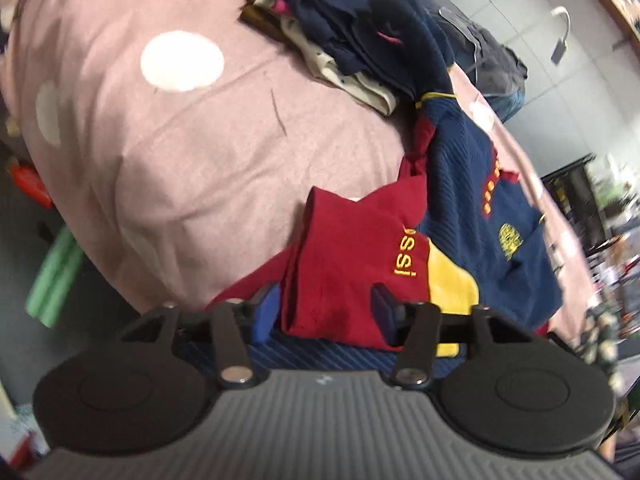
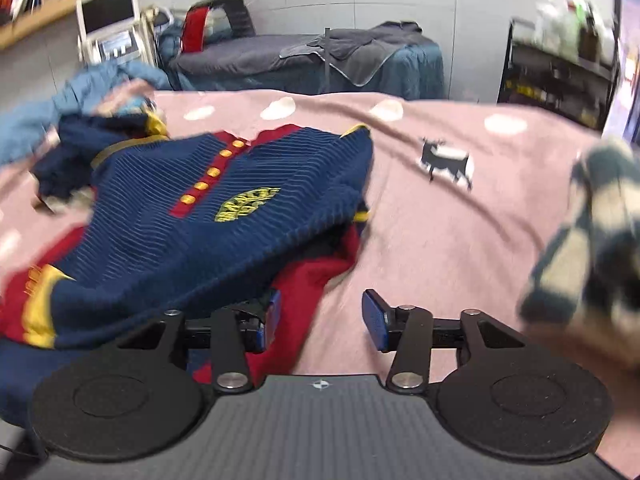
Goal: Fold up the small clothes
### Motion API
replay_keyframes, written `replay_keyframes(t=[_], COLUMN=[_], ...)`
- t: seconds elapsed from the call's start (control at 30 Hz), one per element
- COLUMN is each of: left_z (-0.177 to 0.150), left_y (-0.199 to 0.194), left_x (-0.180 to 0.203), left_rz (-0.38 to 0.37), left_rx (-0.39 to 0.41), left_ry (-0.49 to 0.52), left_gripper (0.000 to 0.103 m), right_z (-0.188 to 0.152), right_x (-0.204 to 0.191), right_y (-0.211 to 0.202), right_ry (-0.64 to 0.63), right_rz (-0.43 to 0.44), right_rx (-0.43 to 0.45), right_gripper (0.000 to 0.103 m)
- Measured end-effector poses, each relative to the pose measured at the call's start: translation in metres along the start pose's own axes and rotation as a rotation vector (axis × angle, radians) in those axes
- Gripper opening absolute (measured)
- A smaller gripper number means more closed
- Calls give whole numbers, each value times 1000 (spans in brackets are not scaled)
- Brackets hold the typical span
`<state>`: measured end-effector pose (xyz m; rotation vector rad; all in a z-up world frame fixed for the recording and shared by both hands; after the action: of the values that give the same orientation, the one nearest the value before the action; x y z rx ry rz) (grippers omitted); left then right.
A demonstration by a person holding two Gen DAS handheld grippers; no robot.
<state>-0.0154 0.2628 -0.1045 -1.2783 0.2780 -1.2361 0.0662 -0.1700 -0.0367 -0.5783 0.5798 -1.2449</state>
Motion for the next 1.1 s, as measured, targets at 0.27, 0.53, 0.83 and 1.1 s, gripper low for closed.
replay_keyframes(t=[0.27, 0.53, 0.83, 1.1], left_z=[-3, -13, -19, -24], left_y=[-5, -2, -4, 10], left_x=[36, 28, 9, 24], left_rz=[43, 123, 154, 134], left_rx=[33, 41, 39, 43], left_ry=[163, 186, 210, 248], left_gripper=[81, 81, 81, 70], right_z=[26, 30, 11, 1], right_x=[14, 42, 49, 31], right_y=[58, 39, -11, -34], right_ry=[10, 79, 216, 264], right_rz=[-90, -87, -20, 148], right_rx=[32, 73, 132, 123], right_gripper=[67, 17, 54, 58])
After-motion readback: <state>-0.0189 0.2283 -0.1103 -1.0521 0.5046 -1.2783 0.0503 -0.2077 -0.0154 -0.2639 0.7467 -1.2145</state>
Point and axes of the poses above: each gripper's, at about its wrist camera, not at the fingertips, and y roughly the way its jaws point, x to its right, z to its top, the point moved 1 cm from there along y, roughly the way its jaws point, and after that the axes turned 4 degrees about z, right-handed, at the moved point
